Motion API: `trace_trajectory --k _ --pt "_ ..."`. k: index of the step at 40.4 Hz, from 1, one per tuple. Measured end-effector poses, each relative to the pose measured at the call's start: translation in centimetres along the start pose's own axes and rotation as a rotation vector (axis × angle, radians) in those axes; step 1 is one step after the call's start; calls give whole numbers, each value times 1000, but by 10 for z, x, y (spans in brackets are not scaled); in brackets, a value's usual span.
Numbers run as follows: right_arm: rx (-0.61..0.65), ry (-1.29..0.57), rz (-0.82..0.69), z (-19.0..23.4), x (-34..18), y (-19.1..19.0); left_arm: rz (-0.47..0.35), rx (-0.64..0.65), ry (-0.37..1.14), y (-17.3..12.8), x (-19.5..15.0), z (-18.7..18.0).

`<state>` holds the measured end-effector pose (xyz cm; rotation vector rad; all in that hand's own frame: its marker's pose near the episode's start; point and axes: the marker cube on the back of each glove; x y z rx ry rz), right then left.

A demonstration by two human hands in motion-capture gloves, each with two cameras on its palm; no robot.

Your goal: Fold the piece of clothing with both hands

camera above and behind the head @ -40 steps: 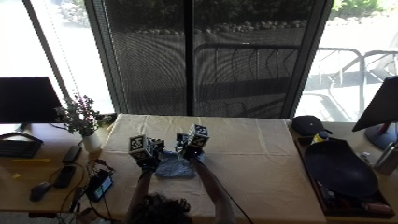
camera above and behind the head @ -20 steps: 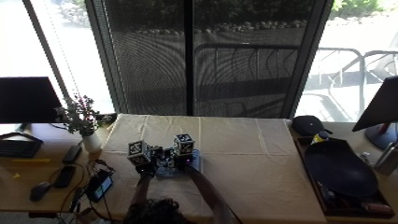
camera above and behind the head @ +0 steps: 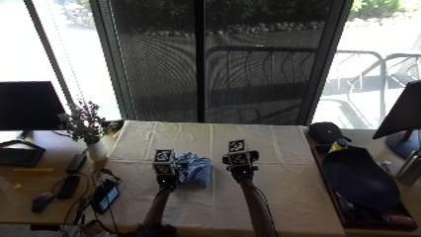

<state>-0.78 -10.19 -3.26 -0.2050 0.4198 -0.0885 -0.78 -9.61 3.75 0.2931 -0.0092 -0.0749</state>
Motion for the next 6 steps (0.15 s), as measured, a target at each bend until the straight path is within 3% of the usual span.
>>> trace_trajectory --k 6 --pt "189 -205 171 -13 52 57 20 -94 34 9 26 -14"
